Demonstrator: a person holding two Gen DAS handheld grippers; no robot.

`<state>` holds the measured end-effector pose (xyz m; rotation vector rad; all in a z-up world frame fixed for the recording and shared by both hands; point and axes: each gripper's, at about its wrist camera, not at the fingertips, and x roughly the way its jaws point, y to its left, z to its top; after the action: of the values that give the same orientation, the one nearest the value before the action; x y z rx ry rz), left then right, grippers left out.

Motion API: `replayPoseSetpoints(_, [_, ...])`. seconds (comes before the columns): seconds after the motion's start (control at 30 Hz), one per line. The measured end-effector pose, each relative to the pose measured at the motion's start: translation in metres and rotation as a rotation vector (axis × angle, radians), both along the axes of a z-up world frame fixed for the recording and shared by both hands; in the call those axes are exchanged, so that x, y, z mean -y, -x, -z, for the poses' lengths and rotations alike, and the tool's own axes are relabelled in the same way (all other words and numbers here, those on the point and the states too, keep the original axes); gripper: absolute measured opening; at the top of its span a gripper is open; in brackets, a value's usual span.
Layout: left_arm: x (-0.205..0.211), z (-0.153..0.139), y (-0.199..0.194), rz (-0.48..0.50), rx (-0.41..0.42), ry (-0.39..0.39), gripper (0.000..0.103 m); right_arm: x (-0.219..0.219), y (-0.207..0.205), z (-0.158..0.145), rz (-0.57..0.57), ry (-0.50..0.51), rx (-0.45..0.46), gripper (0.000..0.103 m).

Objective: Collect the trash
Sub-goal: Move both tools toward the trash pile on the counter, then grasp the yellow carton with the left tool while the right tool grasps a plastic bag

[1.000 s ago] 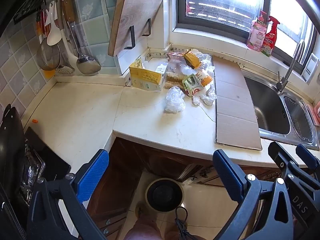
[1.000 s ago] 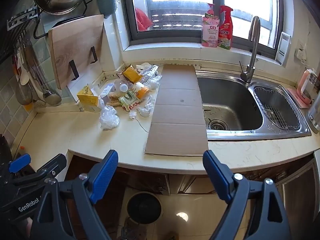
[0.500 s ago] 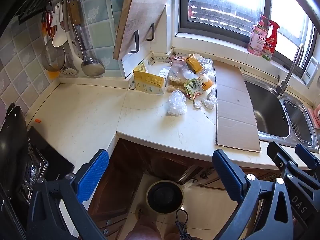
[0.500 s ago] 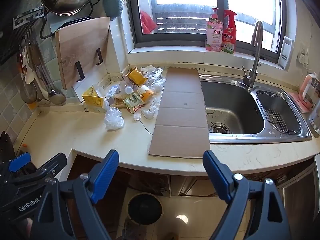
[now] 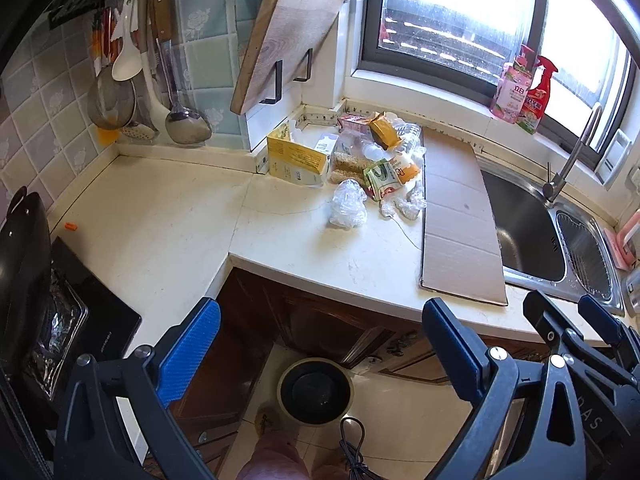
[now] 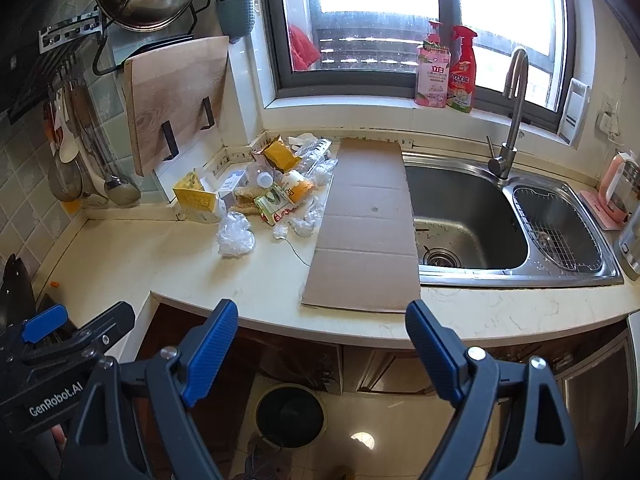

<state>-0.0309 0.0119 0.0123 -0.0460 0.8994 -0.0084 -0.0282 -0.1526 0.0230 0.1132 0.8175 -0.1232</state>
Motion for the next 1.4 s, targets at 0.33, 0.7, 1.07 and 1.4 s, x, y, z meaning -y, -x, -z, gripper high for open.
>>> replayPoseSetpoints(0.33, [0.001,0.001,0.014,-0.045,-0.016,-0.004,0.101,0.002,0.007,0.001,-0.045,-0.012,-0.003,0.087])
replayPoseSetpoints(0.7, [-0.023,0.001,0.016,-0.113,-0.022,0.016,0.101,-0.012,-0.001,0.004,-0.133,-0.060,0.009,0.087])
replayPoseSetpoints(1.07, [-0.046,0.006,-0.049,-0.099,-0.005,-0.019,0.101,-0.024,-0.057,0.021,-0.113,-0.118,-0.062,0.085])
replayPoseSetpoints(1.4, [-0.062,0.027,-0.173,-0.045,0.095,-0.022,0.101,-0.064,-0.166,0.079,-0.208,-0.145,-0.066,0.079])
